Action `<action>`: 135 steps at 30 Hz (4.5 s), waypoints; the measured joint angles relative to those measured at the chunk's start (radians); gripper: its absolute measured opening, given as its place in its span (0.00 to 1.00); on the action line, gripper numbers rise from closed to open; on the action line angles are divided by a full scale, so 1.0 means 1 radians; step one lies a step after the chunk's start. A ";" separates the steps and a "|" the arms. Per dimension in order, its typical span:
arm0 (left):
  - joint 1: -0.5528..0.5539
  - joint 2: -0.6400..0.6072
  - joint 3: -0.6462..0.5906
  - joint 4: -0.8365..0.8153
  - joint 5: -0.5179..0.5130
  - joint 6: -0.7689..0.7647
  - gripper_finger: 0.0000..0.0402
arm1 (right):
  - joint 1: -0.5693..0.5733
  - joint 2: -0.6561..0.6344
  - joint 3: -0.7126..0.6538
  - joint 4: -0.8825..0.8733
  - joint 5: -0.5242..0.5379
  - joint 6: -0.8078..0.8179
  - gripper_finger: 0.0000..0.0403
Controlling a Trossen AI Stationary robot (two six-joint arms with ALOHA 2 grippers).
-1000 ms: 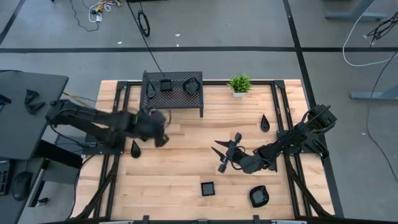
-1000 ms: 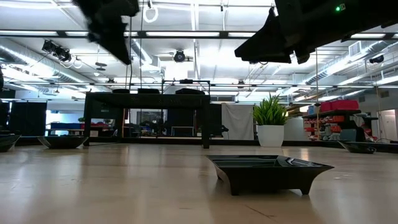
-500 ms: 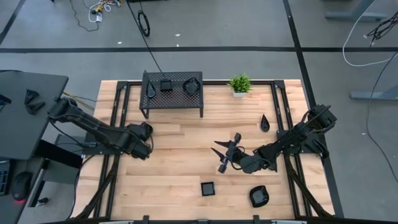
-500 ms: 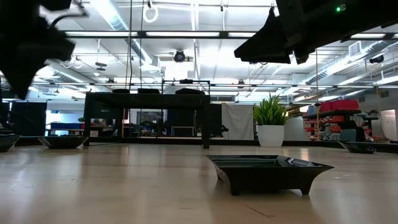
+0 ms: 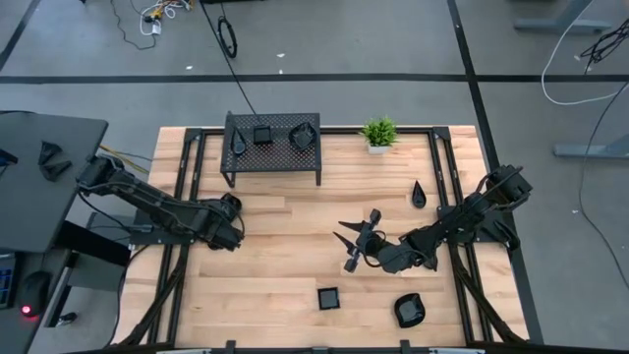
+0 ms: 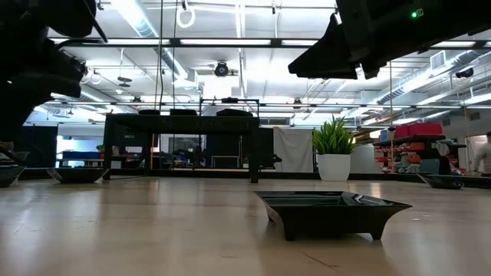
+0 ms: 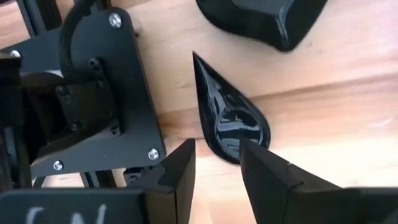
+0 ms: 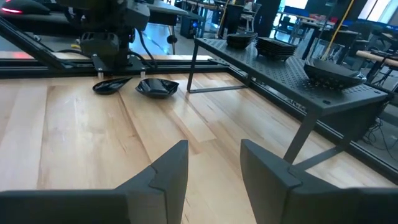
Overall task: Pick & Place Mini shaped plates
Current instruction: Stack the black drop shaped plate on top of the black drop shaped plates on the shelf
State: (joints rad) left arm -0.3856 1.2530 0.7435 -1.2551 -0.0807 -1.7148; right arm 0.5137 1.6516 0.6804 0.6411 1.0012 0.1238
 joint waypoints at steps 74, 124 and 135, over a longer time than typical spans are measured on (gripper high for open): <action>-0.090 0.328 0.172 0.182 -0.124 0.124 0.10 | 0.000 0.000 0.000 0.002 0.000 -0.001 0.37; -0.203 0.080 -0.163 0.435 -0.271 -0.152 0.01 | -0.003 0.000 0.000 0.001 0.000 0.007 0.37; -0.203 0.080 -0.063 0.365 -0.302 -0.095 0.01 | -0.003 0.000 0.000 0.001 0.000 0.006 0.37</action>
State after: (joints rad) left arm -0.5888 1.3334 0.6810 -0.8898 -0.3832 -1.8101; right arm 0.5107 1.6516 0.6804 0.6422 1.0010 0.1303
